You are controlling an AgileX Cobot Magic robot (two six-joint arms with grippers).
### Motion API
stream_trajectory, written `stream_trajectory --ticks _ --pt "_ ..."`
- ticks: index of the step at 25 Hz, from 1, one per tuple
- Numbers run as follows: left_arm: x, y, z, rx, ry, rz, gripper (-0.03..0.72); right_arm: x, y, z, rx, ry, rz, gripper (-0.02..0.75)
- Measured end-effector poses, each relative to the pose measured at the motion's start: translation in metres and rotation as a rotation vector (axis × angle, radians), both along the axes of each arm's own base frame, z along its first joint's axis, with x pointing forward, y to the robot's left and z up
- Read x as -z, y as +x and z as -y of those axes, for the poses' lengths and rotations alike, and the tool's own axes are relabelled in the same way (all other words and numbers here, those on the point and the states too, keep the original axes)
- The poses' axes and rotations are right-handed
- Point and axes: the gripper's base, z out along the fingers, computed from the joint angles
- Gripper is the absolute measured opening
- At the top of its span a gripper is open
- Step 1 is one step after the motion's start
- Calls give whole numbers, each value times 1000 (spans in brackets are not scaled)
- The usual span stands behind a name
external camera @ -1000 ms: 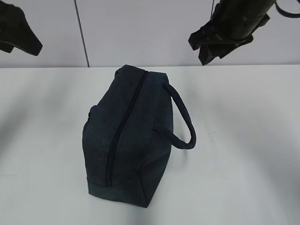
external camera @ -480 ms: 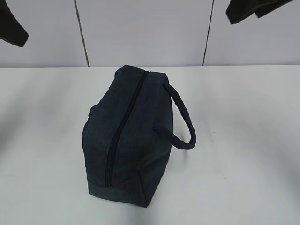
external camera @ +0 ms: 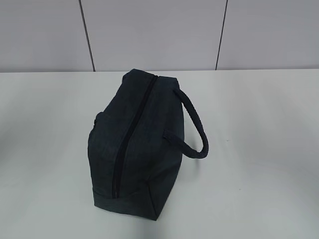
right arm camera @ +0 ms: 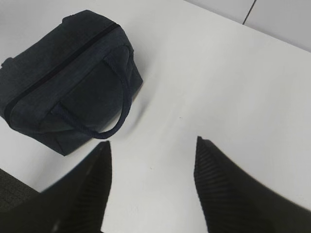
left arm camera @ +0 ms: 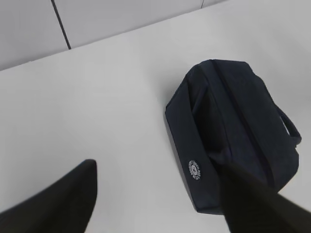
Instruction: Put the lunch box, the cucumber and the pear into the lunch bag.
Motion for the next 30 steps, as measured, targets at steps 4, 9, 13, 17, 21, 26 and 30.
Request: stream_trajectory --ticks 4,9,13,17,21,26,30 --pt "11 -34 -4 -16 -27 67 470 18 -39 13 2 20 56 431" --pt "40 -78 -7 -9 -68 73 470 42 -96 33 0 48 143 431" --pt "66 -115 -11 -12 -89 96 470 63 -138 47 0 77 230 431" --pt "91 -148 -14 -1 -84 97 470 85 -163 56 0 89 263 431" --pt "111 -171 -18 0 -77 107 470 111 -178 61 11 102 246 429" --pt "130 -192 -23 -39 -81 144 470 142 -183 62 17 100 214 428" --pt "143 -203 -29 -78 -61 185 470 162 -178 64 53 87 191 428"
